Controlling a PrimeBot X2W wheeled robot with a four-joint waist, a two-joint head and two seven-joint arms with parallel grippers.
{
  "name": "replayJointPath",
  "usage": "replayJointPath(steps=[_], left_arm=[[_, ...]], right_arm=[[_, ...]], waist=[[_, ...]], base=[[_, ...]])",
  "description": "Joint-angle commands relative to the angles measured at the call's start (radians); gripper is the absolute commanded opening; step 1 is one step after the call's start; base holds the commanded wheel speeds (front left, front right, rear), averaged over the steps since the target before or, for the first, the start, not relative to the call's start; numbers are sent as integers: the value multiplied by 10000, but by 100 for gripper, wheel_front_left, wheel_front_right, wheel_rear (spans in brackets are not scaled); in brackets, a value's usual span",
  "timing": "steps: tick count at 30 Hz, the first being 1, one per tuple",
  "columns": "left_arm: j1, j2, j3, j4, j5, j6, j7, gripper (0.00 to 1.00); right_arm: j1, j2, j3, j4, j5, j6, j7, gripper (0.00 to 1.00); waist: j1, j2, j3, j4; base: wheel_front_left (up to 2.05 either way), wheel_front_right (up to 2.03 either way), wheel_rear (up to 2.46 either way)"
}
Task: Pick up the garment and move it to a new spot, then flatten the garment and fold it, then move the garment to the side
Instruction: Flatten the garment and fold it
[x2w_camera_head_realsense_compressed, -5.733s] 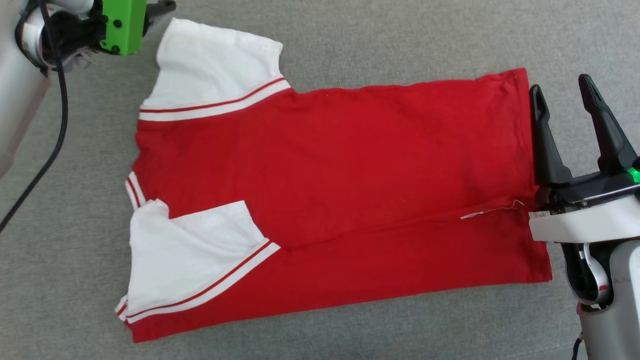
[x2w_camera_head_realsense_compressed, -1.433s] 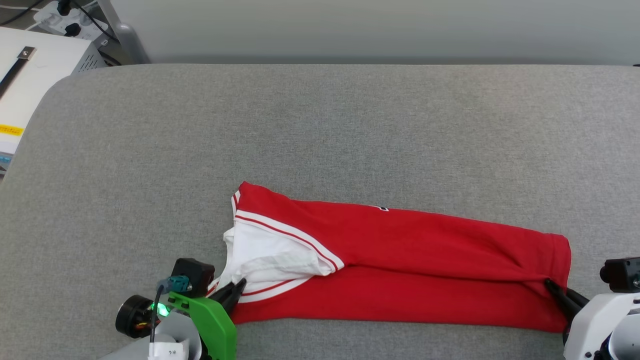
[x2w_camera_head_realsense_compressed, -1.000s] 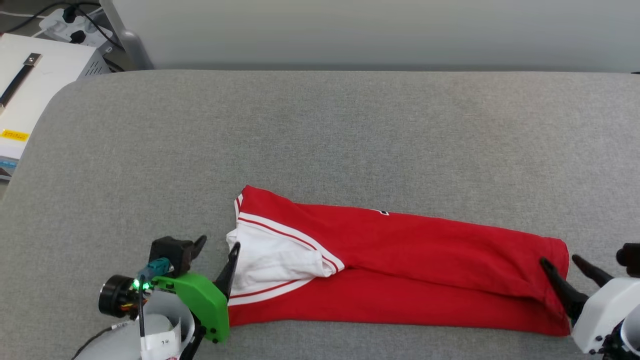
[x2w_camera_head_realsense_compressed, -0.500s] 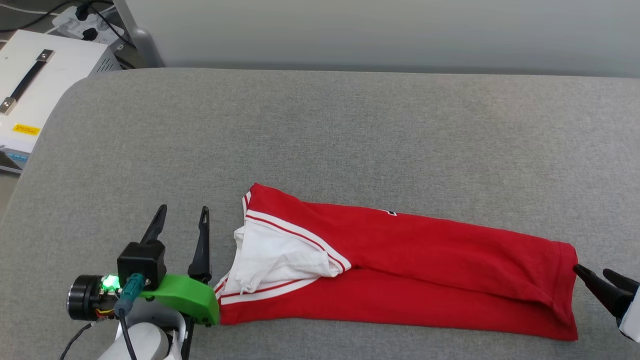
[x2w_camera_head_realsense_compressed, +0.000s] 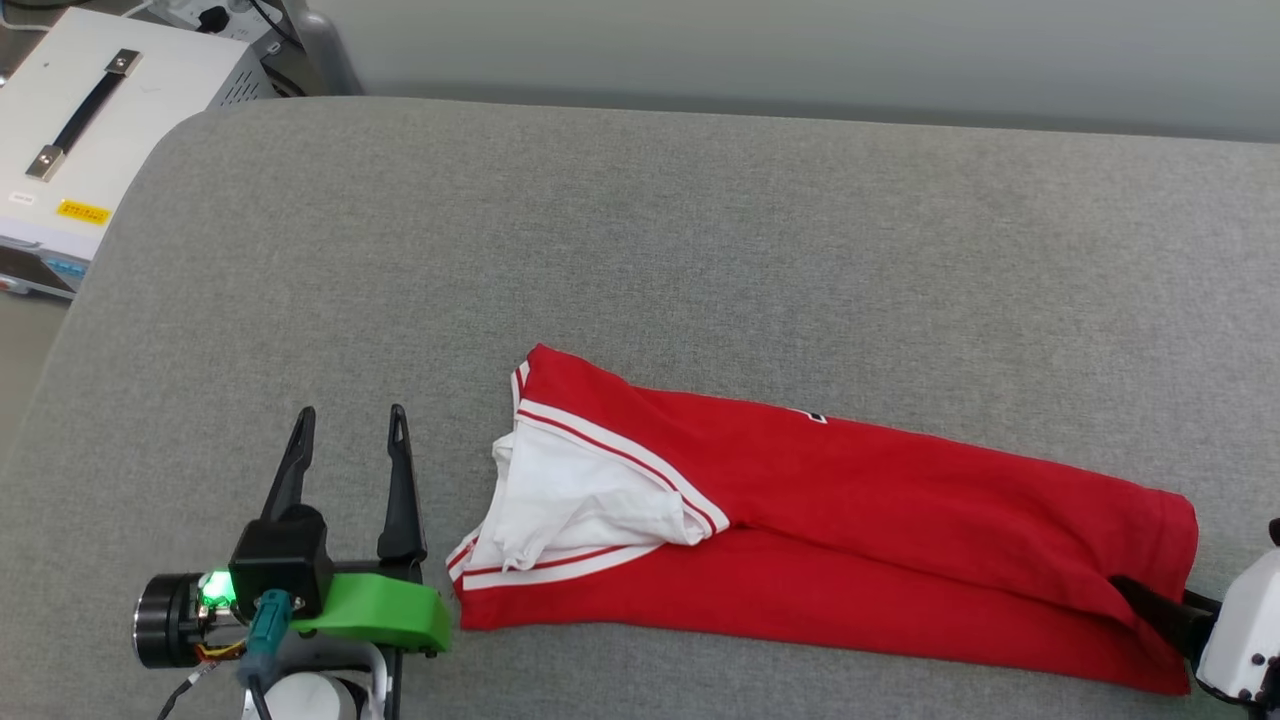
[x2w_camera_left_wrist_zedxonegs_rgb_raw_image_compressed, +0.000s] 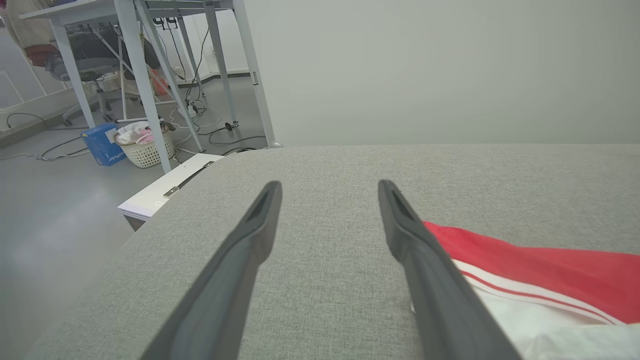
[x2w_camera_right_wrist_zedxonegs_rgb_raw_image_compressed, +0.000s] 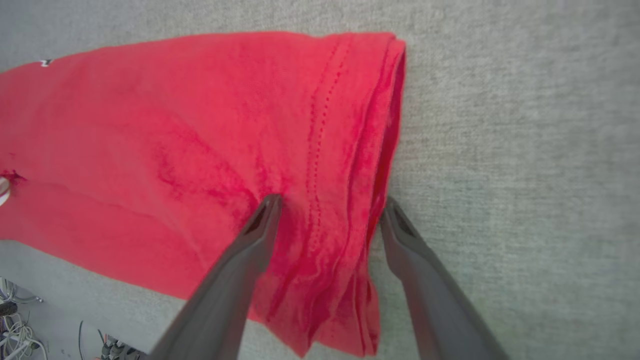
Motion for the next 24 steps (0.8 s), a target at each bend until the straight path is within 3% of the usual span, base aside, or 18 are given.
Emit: replayJointPath(steps=[1, 6, 7, 10, 11, 12, 24], left_arm=[[210, -208, 171, -111, 269, -94, -56, 100], [544, -860, 821, -323, 1007, -484, -56, 100], [714, -1181, 1088, -365, 1385, -788, -56, 100], [832, -1417, 1252, -275, 1662, -1084, -56, 100], [861, -1495, 1323, -248, 1744, -1179, -56, 100], [882, -1549, 1374, -232, 1814, -1250, -56, 100], [1121, -2007, 1886, -110, 2398, -1921, -57, 100]], right_arm=[[-161, 97, 224, 166, 89, -7, -67, 100], [-453, 222, 886, 439, 291, -7, -286, 100], [-606, 237, 1239, 618, 363, -7, -377, 100], [-717, 133, 1551, 752, 264, -7, -600, 100], [-751, 89, 1631, 838, 207, -7, -721, 25], [-780, 48, 1687, 890, 186, -7, -820, 0], [-762, -1106, 1466, 1939, 219, -7, -2035, 0]], waist=[[1, -1, 70, 71], [1, -1, 95, 105], [1, -1, 72, 94], [1, -1, 28, 95], [1, -1, 6, 93], [1, -1, -14, 89], [1, -1, -537, -12]], base=[[0, 0, 0], [0, 0, 0], [0, 0, 0], [0, 0, 0], [0, 0, 0], [0, 0, 0], [0, 0, 0]])
